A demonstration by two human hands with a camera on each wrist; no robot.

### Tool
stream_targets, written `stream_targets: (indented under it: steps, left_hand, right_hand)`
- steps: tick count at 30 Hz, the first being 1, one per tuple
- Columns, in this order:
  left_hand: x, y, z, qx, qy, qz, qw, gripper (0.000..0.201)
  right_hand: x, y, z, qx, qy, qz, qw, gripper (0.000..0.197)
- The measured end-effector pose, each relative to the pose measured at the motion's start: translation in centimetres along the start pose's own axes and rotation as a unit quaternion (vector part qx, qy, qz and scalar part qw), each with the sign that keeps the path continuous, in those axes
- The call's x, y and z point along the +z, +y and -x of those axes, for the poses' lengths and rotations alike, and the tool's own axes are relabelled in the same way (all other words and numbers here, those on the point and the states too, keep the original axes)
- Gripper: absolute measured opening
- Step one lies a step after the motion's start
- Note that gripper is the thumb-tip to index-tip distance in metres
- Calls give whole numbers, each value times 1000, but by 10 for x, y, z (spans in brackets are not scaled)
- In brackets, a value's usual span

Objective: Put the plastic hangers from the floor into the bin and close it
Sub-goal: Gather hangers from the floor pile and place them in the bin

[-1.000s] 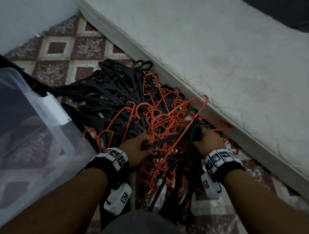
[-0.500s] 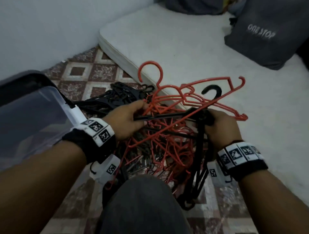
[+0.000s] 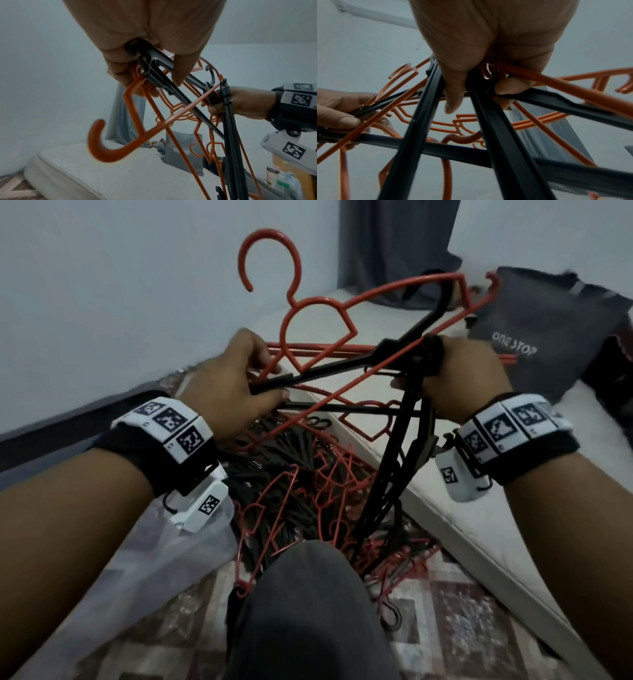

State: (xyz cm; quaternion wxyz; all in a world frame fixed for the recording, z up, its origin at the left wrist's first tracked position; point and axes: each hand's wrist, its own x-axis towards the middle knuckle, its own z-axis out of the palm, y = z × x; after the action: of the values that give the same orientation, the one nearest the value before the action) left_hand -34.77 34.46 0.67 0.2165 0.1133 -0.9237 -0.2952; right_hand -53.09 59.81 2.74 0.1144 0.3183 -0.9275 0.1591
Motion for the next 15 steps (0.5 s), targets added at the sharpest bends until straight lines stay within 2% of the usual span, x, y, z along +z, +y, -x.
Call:
stream_targets:
  steps: [3, 5, 8, 10, 13, 15]
  left_hand:
    - [-21, 4, 2, -22, 61, 28, 997, 67]
    - [-31, 9, 2, -16, 39, 22, 999, 78]
    - [-34, 17, -3, 7, -17, -46, 999, 60]
    - [-32, 23, -6, 8, -18, -60, 998, 52]
    - [-26, 33, -13, 9, -4, -59, 998, 48]
    - [-23, 36, -15, 2, -16, -61, 998, 45]
  right_hand:
    - [-21, -18, -9, -29, 23, -2, 999, 45]
    - [-34, -26, -11, -43, 35, 1, 998, 33]
    - [-54, -30, -11, -48, 35, 38, 998, 20]
    - [-68, -28, -13, -38, 58, 51, 996, 11]
    - [-81, -22, -13, -28, 103, 64, 992, 18]
    - [-81, -17, -12, -34, 90, 58, 994, 17]
